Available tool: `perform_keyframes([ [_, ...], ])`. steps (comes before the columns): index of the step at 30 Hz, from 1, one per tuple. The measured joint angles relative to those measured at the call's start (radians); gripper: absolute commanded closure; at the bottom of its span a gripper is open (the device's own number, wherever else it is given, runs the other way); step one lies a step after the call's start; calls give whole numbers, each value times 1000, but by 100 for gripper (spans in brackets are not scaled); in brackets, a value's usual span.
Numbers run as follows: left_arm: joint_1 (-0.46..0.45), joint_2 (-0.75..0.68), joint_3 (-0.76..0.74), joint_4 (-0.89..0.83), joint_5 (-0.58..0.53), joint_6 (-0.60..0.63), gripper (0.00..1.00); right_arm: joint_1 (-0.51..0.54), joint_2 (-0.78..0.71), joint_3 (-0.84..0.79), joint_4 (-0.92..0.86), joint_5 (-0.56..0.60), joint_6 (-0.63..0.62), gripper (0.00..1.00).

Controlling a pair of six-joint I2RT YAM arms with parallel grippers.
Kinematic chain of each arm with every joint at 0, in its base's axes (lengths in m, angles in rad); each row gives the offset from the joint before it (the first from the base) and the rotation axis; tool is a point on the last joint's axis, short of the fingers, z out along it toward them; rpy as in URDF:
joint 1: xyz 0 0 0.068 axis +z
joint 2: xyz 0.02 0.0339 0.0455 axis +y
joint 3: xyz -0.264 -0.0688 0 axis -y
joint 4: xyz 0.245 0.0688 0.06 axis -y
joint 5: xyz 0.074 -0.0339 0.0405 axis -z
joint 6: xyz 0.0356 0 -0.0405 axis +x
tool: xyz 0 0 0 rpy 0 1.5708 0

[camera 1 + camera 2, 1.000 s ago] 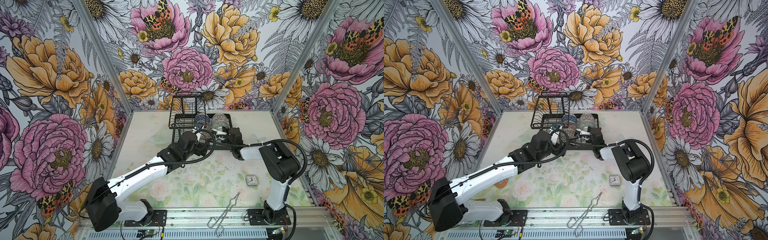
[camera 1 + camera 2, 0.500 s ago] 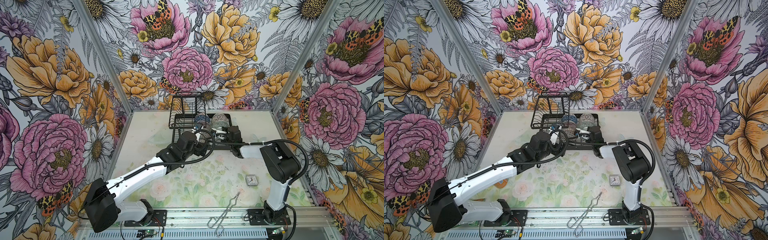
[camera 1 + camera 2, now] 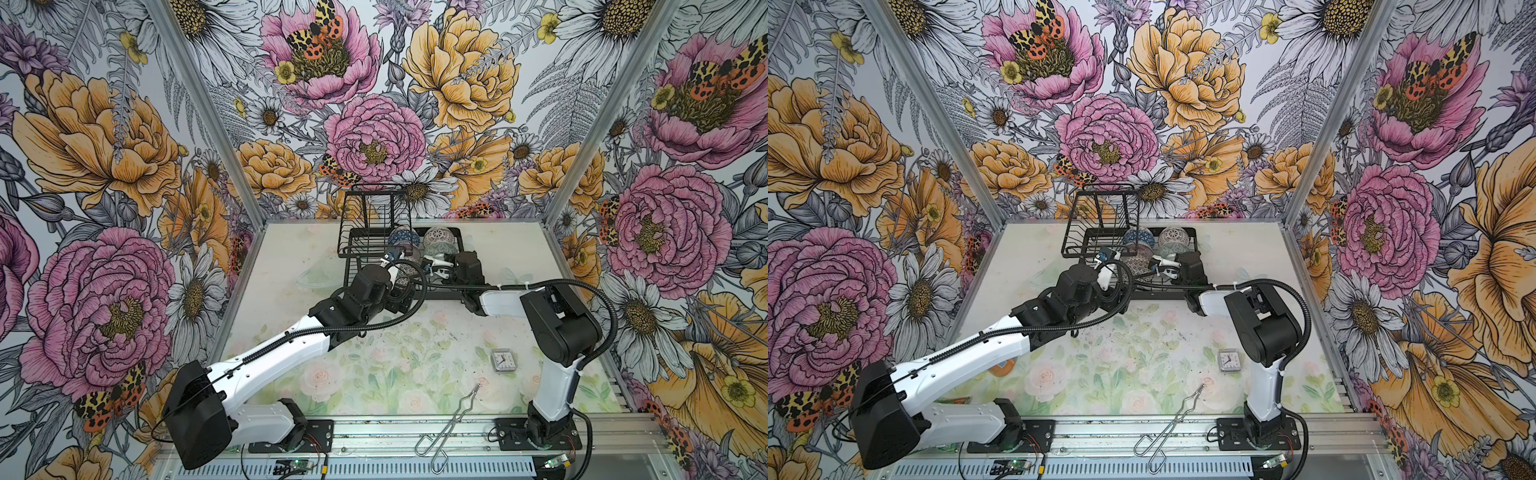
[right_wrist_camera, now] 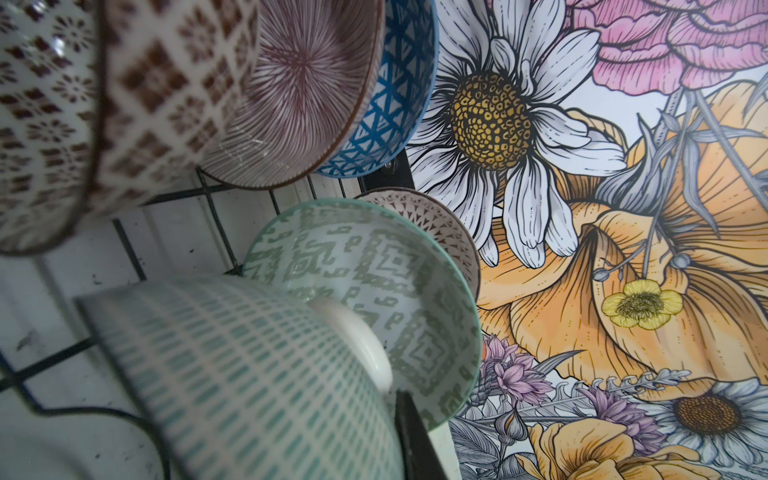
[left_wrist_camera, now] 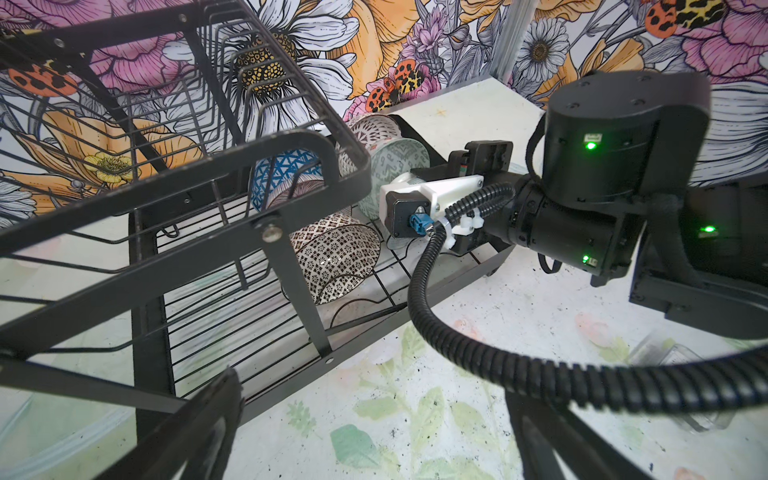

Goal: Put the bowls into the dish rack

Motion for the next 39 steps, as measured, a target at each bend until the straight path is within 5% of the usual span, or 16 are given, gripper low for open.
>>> perform_keyframes([
  [22,2,-6,-13,0,0,-9,1,-15,2,63,-84,-32,14,74],
  [24,2,-6,-13,0,0,-9,1,-15,2,63,-85,-35,14,69],
  [29,3,-6,-13,0,0,-9,1,-18,2,64,-91,-53,23,38],
  [39,35,-14,-13,-4,1,-5,1,-26,-67,23,-98,-80,68,17],
])
